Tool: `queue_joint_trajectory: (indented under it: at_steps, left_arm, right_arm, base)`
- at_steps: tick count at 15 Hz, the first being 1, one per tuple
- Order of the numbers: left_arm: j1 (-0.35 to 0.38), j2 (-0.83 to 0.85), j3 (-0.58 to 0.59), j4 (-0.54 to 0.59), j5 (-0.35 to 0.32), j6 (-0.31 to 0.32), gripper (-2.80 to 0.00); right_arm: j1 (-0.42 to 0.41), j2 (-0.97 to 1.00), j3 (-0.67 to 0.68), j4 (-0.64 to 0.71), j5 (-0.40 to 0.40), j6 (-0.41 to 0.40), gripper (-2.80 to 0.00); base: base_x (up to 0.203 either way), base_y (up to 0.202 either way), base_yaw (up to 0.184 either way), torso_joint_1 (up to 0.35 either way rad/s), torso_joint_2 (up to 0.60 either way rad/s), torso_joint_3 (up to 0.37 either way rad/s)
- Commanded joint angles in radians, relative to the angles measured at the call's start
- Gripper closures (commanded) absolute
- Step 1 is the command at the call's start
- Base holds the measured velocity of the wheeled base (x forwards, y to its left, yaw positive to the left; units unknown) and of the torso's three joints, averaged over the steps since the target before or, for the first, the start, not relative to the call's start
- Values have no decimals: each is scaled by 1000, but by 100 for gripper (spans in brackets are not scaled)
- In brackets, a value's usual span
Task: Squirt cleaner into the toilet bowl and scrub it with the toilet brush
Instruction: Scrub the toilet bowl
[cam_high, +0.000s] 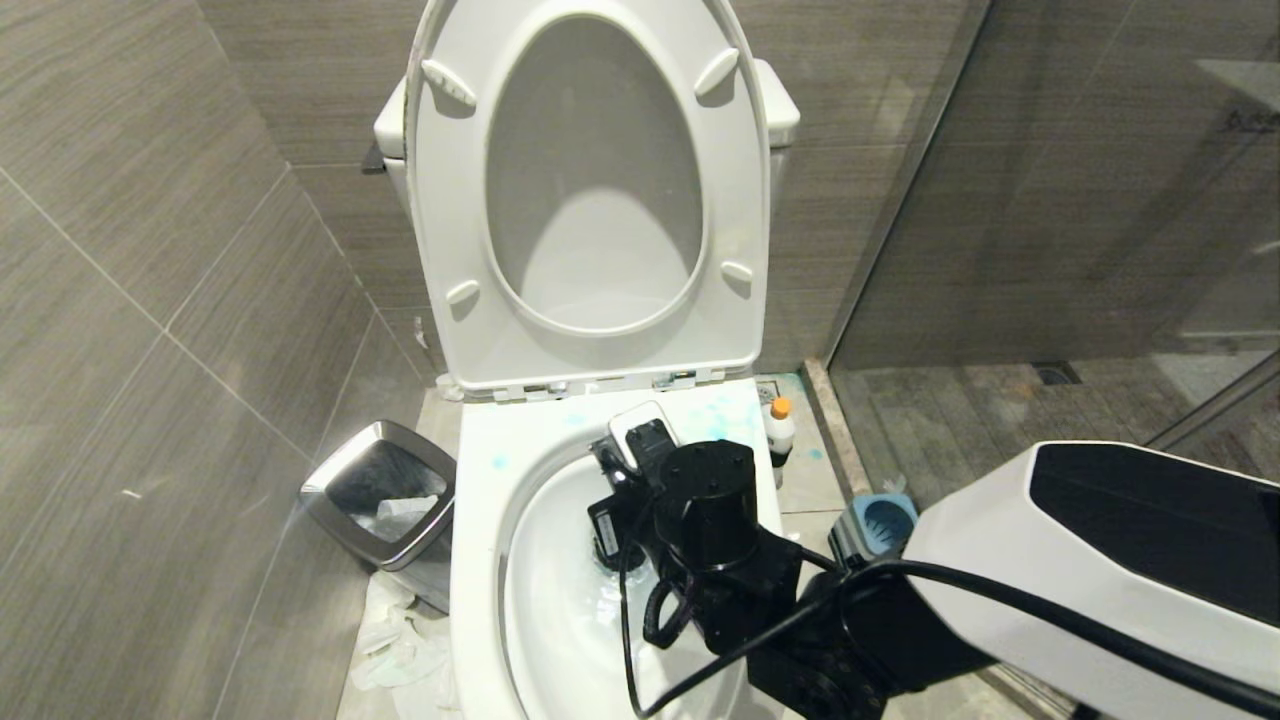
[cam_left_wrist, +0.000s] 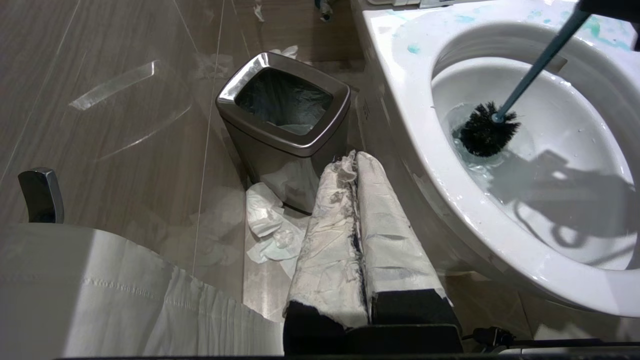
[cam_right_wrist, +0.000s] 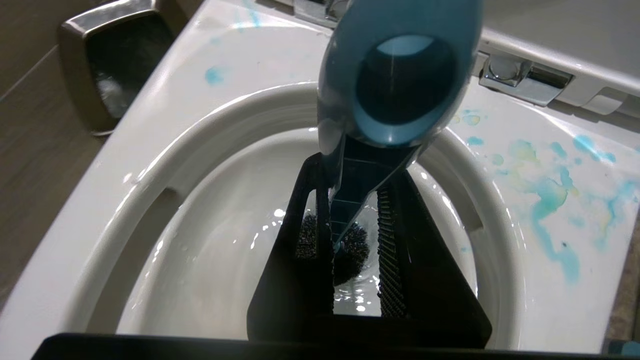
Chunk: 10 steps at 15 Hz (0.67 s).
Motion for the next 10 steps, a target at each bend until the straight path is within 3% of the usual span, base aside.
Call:
queue_joint_trajectory:
  at_steps: [1,4,10]
  left_arm:
    - [0,1,0,0,0,0,0]
    - [0,1,0,0,0,0,0]
    - [0,1,0,0,0,0,0]
  right_arm:
    - [42,-119,109,-6,-2,1,0]
    - [74,-141,152,-15,-2,12,0]
    - [85,-81,62,-15,0,14,0]
  base:
    - [0,0,0,0,0,0]
    - [0,0,0,0,0,0]
    - [0,0,0,0,0,0]
